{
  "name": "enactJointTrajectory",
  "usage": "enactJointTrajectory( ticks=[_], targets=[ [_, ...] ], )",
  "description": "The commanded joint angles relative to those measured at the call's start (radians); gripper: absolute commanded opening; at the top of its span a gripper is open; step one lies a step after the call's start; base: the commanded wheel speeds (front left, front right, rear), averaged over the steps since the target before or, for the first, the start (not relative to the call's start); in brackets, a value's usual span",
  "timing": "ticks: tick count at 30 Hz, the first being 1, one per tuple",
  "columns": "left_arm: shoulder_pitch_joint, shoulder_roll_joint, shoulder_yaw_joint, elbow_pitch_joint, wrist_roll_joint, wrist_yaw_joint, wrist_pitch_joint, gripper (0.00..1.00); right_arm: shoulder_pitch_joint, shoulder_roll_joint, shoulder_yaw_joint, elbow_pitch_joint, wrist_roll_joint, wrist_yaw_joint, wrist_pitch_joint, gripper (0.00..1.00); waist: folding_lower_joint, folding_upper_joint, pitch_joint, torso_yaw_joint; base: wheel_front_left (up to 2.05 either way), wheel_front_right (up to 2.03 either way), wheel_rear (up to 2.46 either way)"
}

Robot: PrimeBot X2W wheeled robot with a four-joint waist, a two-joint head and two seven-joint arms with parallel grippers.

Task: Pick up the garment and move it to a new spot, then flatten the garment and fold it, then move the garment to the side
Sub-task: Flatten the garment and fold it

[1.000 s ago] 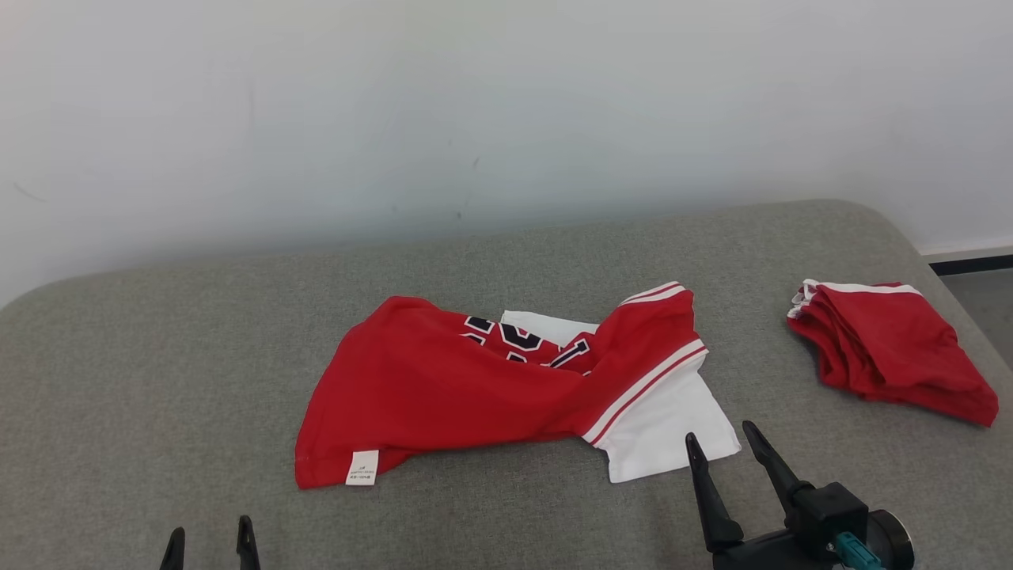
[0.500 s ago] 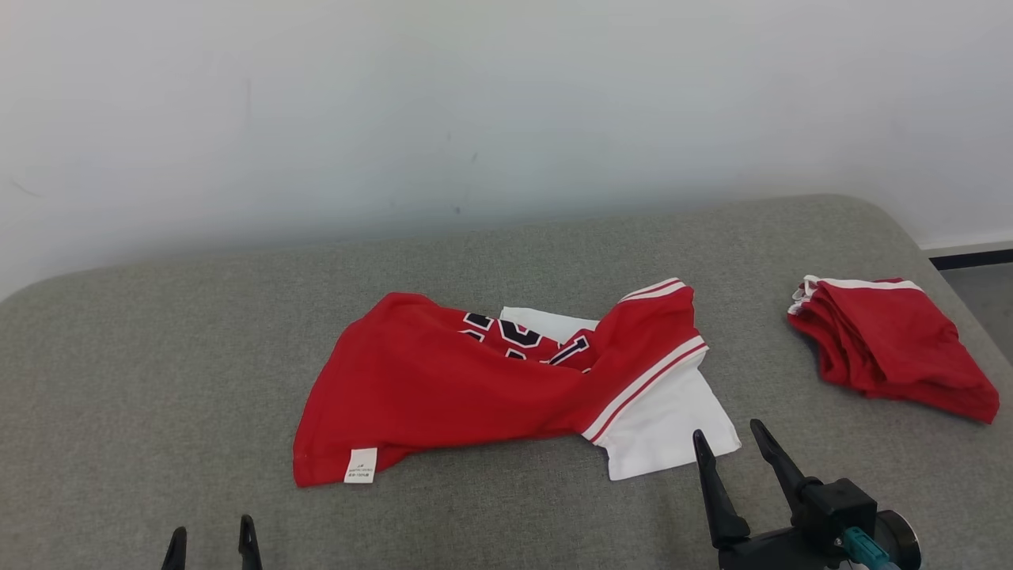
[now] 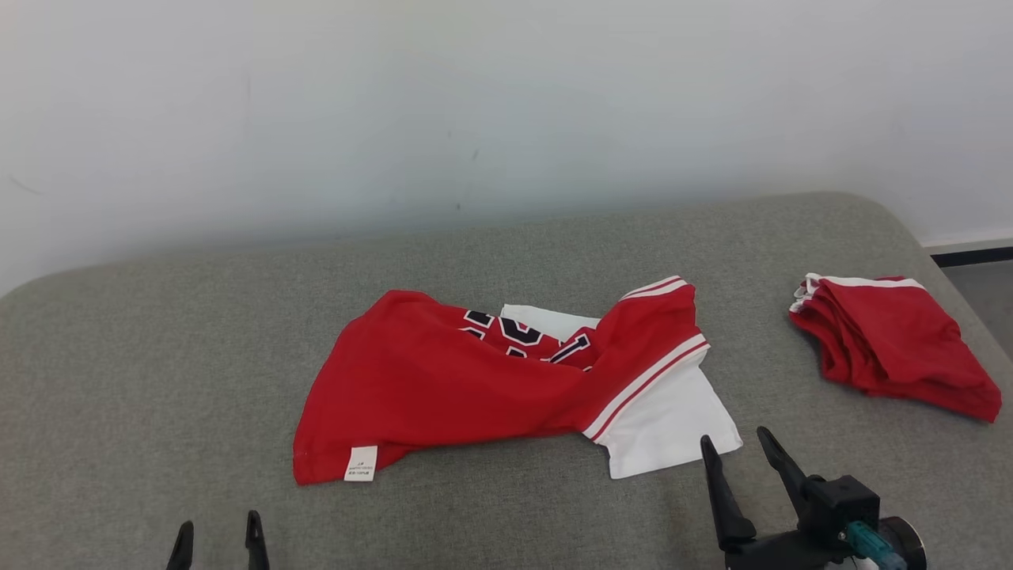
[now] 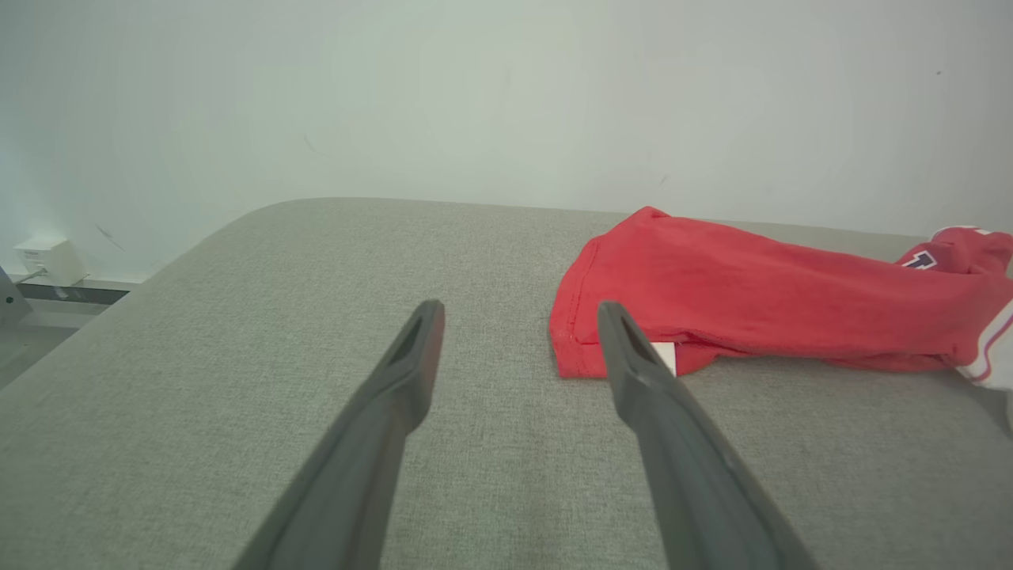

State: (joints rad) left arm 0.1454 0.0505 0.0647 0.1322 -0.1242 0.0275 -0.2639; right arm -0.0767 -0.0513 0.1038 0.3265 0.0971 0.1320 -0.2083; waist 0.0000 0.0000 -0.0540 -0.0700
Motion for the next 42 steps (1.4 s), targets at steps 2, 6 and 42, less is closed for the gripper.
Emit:
enactJointTrajectory(
  ticks=[2, 6, 42],
  targets=[
    [-0.031, 0.0, -0.005, 0.01, 0.004, 0.003, 0.0, 1.0, -0.009, 0.001, -0.021, 0.016, -0.006, -0.003, 0.034, 1.0, 0.0, 0.0, 0.009, 0.001, 0.0, 0.0, 0.0],
    [-0.081, 0.0, -0.024, 0.054, -0.004, -0.011, 0.0, 1.0, -0.057, 0.001, -0.051, 0.049, -0.014, -0.003, 0.117, 1.0, 0.0, 0.0, 0.032, -0.001, 0.0, 0.0, 0.0],
    [-0.607, 0.035, -0.121, 0.684, -0.01, -0.013, 0.158, 0.0, -0.432, -0.043, -0.043, 0.508, -0.003, 0.0, 0.435, 0.05, 0.0, 0.0, 0.291, 0.01, 0.0, 0.0, 0.0]
  ],
)
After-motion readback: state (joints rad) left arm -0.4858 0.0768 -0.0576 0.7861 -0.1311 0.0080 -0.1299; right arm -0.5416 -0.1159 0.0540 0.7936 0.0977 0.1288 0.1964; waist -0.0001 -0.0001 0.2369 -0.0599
